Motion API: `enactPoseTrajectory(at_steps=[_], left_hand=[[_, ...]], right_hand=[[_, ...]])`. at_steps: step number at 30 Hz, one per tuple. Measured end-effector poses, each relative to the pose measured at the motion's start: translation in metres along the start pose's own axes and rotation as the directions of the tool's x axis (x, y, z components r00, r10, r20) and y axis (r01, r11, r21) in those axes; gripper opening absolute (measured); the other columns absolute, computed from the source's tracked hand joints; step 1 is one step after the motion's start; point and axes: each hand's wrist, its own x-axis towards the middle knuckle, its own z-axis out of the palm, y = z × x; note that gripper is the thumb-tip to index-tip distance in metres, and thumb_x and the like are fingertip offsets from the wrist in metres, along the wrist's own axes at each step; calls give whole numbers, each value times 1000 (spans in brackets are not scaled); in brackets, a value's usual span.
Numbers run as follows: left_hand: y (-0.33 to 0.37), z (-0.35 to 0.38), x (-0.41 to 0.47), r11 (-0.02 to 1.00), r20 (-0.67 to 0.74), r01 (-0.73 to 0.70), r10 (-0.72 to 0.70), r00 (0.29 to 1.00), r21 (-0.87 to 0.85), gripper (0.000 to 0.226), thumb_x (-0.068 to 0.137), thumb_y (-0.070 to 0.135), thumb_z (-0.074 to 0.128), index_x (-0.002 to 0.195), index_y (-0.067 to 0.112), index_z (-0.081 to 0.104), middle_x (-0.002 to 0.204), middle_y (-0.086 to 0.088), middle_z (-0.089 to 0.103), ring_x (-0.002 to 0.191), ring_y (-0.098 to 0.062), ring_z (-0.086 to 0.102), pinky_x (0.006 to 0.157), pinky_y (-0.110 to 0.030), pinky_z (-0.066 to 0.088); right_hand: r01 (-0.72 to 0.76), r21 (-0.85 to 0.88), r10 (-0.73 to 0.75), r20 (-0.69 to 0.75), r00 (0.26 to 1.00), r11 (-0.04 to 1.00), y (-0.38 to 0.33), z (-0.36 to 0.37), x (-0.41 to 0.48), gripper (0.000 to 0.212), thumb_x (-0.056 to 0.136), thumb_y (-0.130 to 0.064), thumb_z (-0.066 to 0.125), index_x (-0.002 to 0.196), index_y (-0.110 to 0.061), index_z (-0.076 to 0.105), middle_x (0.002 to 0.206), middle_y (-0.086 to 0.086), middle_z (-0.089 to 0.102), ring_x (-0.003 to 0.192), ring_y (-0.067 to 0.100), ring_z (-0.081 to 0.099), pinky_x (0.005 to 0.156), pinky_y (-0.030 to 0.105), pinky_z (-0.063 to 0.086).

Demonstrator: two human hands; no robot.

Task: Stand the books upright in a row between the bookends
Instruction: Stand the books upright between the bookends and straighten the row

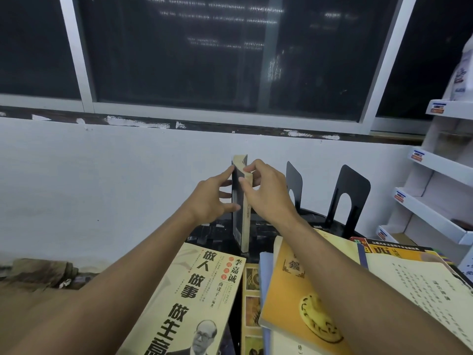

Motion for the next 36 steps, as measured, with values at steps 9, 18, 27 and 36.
enactPoseTrajectory(at_steps=[9, 18, 27, 36], left_hand=[[-3, -1, -2, 1000, -21, -25, 25, 999, -9, 100, 82, 20, 84, 159, 35, 23, 147, 3, 56, 116, -17, 66, 102, -36, 54], [-8, 3, -3, 999, -13, -46, 46, 999, -17, 87, 86, 13, 80, 157, 31, 32, 147, 3, 57, 120, -16, 66, 105, -44, 52], [-6, 7, -9, 998, 7, -43, 43, 999, 53, 76, 91, 20, 75, 155, 33, 35, 144, 9, 58, 123, -17, 63, 100, -30, 51], [25, 11, -51, 993, -187, 58, -37, 982, 108, 85, 93, 32, 71, 160, 23, 19, 164, -2, 17, 152, -25, 21, 119, -41, 30]], right_hand=[[-57, 157, 35, 140, 990, 986, -5, -3, 2, 23, 94, -22, 72, 115, -26, 62, 97, -22, 60, 82, -21, 58, 60, -3, 41], [28, 35, -36, 241, 970, 999, 5, -10, 0, 43, 94, -14, 72, 129, -33, 58, 125, -10, 61, 94, -18, 59, 72, -7, 37], [38, -48, -21, 304, 952, 998, 4, -15, -5, 53, 97, -29, 68, 143, -39, 45, 132, -11, 53, 105, -3, 55, 74, 2, 35], [4, -177, 51, 309, 950, 984, -3, -85, -47, 52, 98, -46, 60, 145, -35, 44, 134, -13, 48, 118, 2, 47, 99, 30, 49]])
